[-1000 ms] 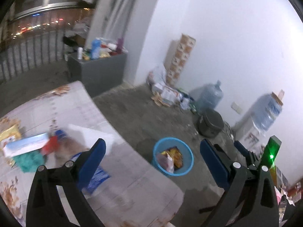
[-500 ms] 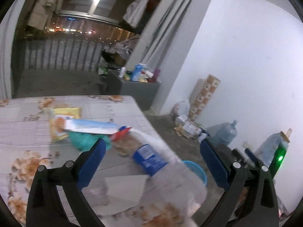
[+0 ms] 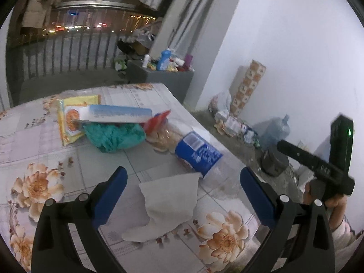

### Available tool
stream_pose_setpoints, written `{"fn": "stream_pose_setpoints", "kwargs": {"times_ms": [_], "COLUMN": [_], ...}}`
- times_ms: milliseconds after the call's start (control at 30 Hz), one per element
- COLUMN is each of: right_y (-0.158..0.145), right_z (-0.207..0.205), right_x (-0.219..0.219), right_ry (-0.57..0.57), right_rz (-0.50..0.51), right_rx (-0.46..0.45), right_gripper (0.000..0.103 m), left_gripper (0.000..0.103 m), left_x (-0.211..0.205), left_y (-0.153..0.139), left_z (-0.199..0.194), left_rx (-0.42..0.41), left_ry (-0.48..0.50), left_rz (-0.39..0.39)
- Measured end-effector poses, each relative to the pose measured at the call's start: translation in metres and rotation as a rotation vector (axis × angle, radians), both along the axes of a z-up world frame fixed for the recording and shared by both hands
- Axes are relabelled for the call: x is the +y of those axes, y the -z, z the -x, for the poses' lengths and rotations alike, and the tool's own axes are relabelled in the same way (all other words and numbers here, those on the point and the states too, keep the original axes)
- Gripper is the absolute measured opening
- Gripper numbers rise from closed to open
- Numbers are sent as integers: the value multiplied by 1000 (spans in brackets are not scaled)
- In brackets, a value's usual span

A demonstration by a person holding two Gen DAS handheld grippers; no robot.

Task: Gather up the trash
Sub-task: 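Grasp the clear Pepsi bottle around its blue label with the right gripper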

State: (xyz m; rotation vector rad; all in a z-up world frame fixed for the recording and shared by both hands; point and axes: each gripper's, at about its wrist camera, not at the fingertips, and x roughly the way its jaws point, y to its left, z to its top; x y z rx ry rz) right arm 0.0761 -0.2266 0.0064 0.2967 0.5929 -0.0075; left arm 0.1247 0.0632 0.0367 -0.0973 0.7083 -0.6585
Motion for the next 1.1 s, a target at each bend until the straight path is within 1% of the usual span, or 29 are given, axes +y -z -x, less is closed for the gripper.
{"fn": "stream_pose_setpoints", "kwargs": {"times_ms": [33,100,133,233,300,400,500,533,567,600,733,900,1000,1067,1100], "right_y": [1,6,9,18,23,35,48,52,55,54,50,47,48,49,50], "right_z": [-2,-16,-26,-46,-60,-81,-98,-100,-100,-98,-81,-52,-31,-19,-14], "right_x": [4,12,16,28,34,39,44,44,44,42,46,36,28,23,21], "right_ry": [-18,-61,-89,-144,-172,-215,-232,-235,-247,-254,-257,-235,-208,-194,-187], "right_rz": [-12,-31,-40,-37,-37,-38,-17,-19,-38,-47,5,-7,-35,-57,-67], "right_rx": [15,60,85,144,183,241,315,341,352,357,360,374,380,379,379], "right_gripper": [92,91,89,87,84,81,72,66,58,57,57,57,57,57,57], "left_gripper": [97,92,91,84,77,71,66,65,63,62,61,61,61,59,56], "left_x": [-4,-9,-12,-18,-20,-22,-21,-21,-20,-19,-19,-30,-42,-55,-60], "left_y": [4,12,17,29,38,45,51,52,53,53,54,59,63,67,69], "left_z": [-3,-8,-12,-23,-30,-34,-37,-38,-37,-37,-31,-22,-16,-11,-10], "left_rx": [9,24,36,72,100,129,153,158,160,161,163,155,131,75,54], "left_ry": [13,30,40,55,55,51,42,43,43,46,65,108,125,129,130], "left_rz": [-12,-30,-37,-44,-48,-46,-44,-43,-44,-45,-55,-90,-148,-224,-259]}}
